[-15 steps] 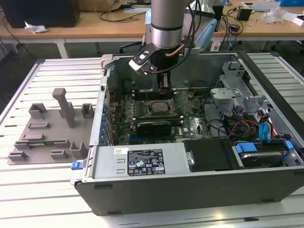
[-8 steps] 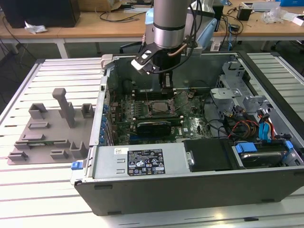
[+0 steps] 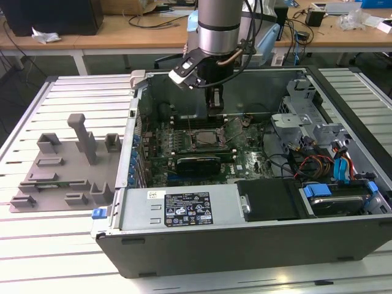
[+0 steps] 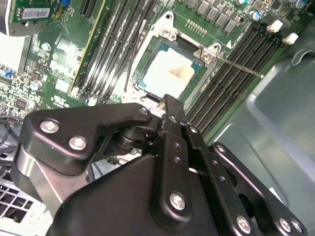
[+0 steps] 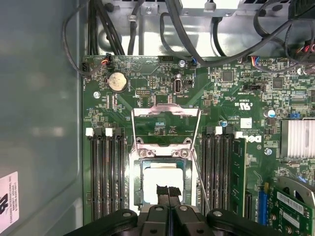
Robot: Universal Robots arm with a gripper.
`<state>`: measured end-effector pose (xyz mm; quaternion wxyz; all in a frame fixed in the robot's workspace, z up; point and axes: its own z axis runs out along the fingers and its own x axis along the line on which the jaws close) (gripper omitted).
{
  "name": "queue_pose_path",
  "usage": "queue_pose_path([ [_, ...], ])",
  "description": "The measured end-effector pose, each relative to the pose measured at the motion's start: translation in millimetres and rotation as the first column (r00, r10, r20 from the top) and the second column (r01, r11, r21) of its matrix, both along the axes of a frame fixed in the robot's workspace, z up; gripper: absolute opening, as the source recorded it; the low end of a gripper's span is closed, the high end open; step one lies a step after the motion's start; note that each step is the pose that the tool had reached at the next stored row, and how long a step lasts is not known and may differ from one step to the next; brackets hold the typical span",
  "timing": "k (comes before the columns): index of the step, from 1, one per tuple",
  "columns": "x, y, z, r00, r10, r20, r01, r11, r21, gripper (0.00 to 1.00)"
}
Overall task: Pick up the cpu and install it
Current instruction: 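Close the cpu cover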
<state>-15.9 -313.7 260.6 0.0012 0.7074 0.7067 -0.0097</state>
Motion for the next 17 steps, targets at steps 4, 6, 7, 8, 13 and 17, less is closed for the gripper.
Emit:
queue_pose_path([
  [4, 1.2, 0.0, 0.1, 1.0000, 0.000, -0.0002, 0.000, 1.0000, 0.0000, 0.11],
  [6, 6.3, -0.1, 0.2, 1.0000, 0.000, -0.0002, 0.000, 1.0000, -0.0001, 0.11],
  [7, 13.9, 0.0, 0.1, 1.0000, 0.000, -0.0001, 0.000, 1.0000, 0.0001, 0.11],
  [8, 19.2, 0.0, 0.1, 1.0000, 0.000, -0.0001, 0.000, 1.0000, 0.0001, 0.11],
  [13, 32.9, 0.0, 0.1, 1.0000, 0.000, -0.0001, 0.000, 1.0000, 0.0000, 0.11],
  [17, 47.6, 0.0, 0.1, 1.0000, 0.000, -0.0001, 0.000, 1.0000, 0.0001, 0.11],
])
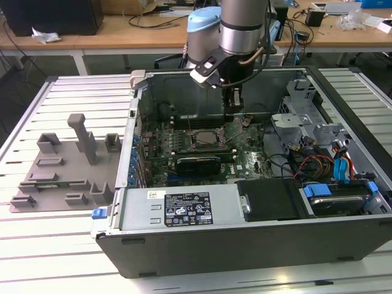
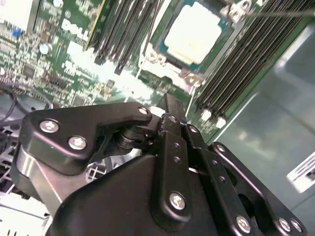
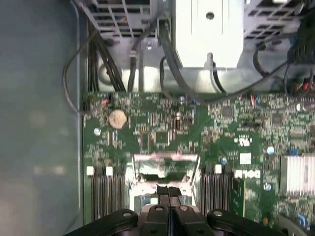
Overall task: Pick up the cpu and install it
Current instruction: 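Close the cpu cover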
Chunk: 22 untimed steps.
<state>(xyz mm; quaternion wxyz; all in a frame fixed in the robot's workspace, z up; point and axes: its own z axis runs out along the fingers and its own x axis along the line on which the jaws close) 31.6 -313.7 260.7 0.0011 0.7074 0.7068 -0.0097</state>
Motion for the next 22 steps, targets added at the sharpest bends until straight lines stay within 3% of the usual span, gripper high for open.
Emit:
queue_pose_path([
  [5, 28.1, 0.0, 0.0, 1.0000, 0.000, -0.0004, 0.000, 1.0000, 0.0001, 0.11],
  [9, 38.8, 0.0, -0.1, 1.0000, 0.000, -0.0013, 0.000, 1.0000, 0.0000, 0.11],
  [11, 45.5, 0.0, -2.2, 1.0000, 0.000, -0.0066, 0.000, 1.0000, 0.0001, 0.11],
  [12, 47.7, 0.0, -5.2, 0.9999, 0.000, -0.0119, 0.000, 1.0000, 0.0000, 0.11],
  [18, 51.2, 0.0, -17.6, 0.9996, 0.000, -0.0280, 0.000, 1.0000, -0.0001, 0.11],
  [22, 51.4, 0.0, -19.0, 0.9996, -0.001, -0.0296, 0.001, 1.0000, -0.0001, 0.11],
])
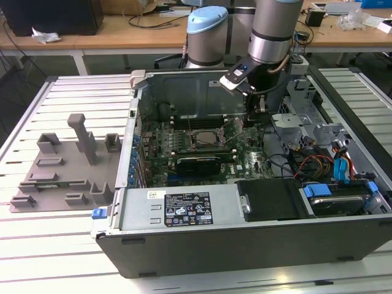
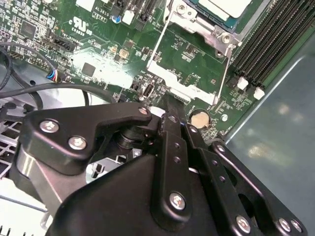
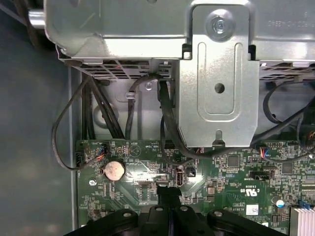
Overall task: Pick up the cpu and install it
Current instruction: 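Close the cpu cover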
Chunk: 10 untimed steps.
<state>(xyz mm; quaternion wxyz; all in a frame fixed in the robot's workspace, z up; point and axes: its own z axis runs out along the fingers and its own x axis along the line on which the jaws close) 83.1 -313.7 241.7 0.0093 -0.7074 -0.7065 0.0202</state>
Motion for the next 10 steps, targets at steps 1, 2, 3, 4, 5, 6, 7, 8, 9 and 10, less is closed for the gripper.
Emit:
queue_pose_path([
  [1, -0.2, 0.0, -0.1, 1.0000, 0.000, -0.0001, 0.000, 1.0000, 0.0002, 0.11],
  [2, -2.2, 0.1, -0.2, 1.0000, 0.000, 0.0000, 0.000, 1.0000, 0.0005, 0.11],
  [3, -3.8, 0.0, -0.1, 1.0000, 0.000, 0.0000, 0.000, 1.0000, 0.0005, 0.11],
  [4, -5.2, 0.0, -0.1, 1.0000, 0.000, 0.0000, 0.000, 1.0000, 0.0006, 0.11],
  [5, -6.9, 0.0, -0.1, 1.0000, 0.000, 0.0000, 0.000, 1.0000, 0.0008, 0.11],
  [6, -8.6, 0.0, -0.1, 1.0000, 0.000, 0.0000, 0.000, 1.0000, 0.0010, 0.11],
  [7, -11.9, 0.0, -0.1, 1.0000, 0.000, 0.0000, 0.000, 1.0000, 0.0010, 0.11],
  [8, -14.8, 0.0, -0.1, 1.0000, 0.000, 0.0000, 0.000, 1.0000, 0.0010, 0.11],
  [9, -17.2, 0.0, -0.1, 1.0000, 0.000, 0.0001, 0.000, 1.0000, 0.0010, 0.11],
  [10, -20.7, 0.0, -0.1, 1.0000, 0.000, 0.0004, 0.000, 1.0000, 0.0010, 0.11],
])
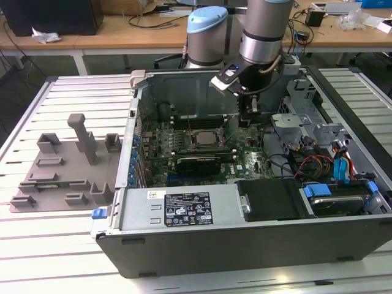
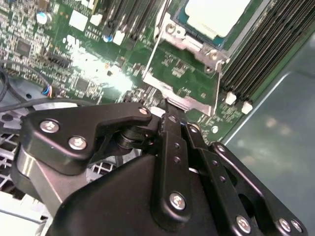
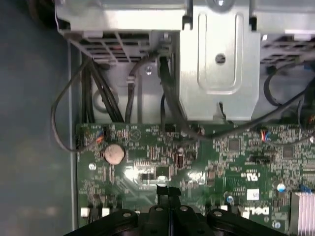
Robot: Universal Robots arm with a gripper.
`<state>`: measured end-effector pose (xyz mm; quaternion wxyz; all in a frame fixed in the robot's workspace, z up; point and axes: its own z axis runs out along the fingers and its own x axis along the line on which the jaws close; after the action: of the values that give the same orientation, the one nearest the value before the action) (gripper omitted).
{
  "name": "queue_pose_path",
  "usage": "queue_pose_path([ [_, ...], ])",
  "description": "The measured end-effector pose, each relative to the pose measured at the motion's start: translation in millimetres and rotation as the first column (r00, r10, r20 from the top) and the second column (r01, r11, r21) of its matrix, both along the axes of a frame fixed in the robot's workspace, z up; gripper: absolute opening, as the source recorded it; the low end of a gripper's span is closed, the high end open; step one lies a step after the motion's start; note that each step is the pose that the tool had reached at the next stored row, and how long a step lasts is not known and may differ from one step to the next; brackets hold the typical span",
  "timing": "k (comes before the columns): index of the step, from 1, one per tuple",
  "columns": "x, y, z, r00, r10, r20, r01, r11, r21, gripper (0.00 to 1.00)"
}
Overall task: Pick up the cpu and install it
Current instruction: 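Close the cpu cover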
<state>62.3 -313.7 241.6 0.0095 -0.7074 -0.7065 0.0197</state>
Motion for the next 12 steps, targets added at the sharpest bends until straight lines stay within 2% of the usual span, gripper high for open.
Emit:
queue_pose_path([
  [7, -35.5, -0.1, 0.1, 1.0000, 0.000, 0.0047, 0.000, 1.0000, -0.0001, 0.11],
  [12, -36.7, 0.0, 0.0, 1.0000, 0.000, 0.0048, 0.000, 1.0000, -0.0001, 0.11],
])
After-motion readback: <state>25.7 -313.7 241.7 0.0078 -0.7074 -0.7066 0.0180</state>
